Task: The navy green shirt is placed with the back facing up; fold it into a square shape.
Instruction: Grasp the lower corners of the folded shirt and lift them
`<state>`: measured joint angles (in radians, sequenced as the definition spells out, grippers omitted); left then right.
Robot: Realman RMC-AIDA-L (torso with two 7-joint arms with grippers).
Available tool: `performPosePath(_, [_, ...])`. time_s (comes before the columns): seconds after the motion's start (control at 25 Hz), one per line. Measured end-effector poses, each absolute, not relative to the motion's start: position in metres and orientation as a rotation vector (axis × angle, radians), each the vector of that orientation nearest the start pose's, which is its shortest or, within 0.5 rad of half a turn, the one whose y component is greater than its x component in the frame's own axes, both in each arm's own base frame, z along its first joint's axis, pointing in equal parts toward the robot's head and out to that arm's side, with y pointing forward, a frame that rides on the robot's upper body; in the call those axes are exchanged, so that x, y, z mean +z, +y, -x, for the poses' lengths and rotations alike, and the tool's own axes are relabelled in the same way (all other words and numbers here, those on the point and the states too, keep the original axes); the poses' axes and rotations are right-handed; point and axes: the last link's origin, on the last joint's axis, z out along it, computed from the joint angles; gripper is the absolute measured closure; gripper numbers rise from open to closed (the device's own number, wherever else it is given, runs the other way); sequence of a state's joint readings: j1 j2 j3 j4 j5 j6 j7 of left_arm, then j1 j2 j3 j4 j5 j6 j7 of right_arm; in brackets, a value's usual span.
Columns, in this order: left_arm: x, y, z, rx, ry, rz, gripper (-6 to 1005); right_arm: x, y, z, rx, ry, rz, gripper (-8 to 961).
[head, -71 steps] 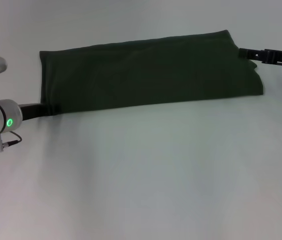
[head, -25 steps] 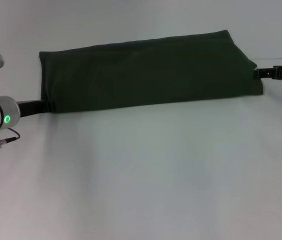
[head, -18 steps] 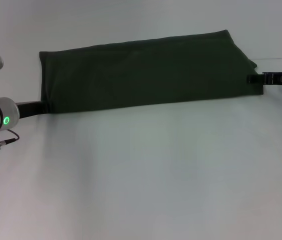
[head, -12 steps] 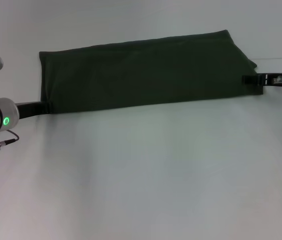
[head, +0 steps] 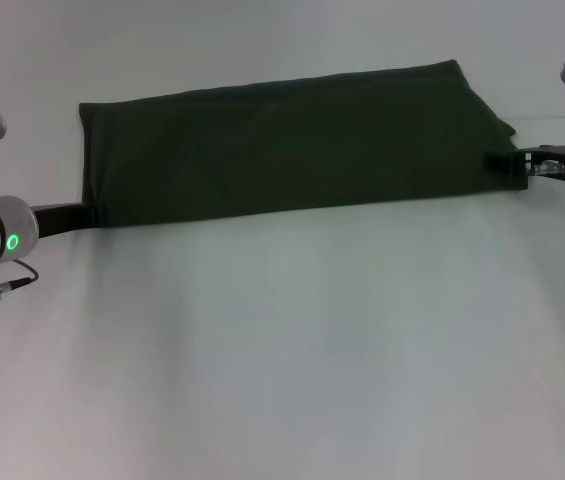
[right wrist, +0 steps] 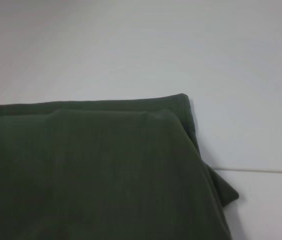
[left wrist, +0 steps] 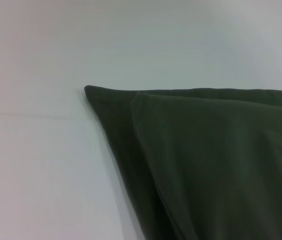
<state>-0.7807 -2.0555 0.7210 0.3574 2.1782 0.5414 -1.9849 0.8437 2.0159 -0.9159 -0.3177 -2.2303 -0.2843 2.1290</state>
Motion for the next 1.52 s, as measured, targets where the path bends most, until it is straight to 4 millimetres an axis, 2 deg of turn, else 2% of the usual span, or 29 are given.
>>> performPosePath(0.4, [-0.016, 0.438, 0.304, -0.263, -1.269, 1.914, 985, -0.004, 0.463, -0.299, 0.111, 1.094, 1.804, 96])
performPosePath(1.0, [-0.016, 0.439, 0.303, -0.266, -1.268, 1.915, 986, -0.011, 0.463, -0.296, 0.093, 1.079, 1.784, 95])
performPosePath(1.52, [-0.015, 0.439, 0.303, -0.279, -1.281, 1.904, 986, -0.015, 0.459, -0.302, 0.064, 1.055, 1.753, 96])
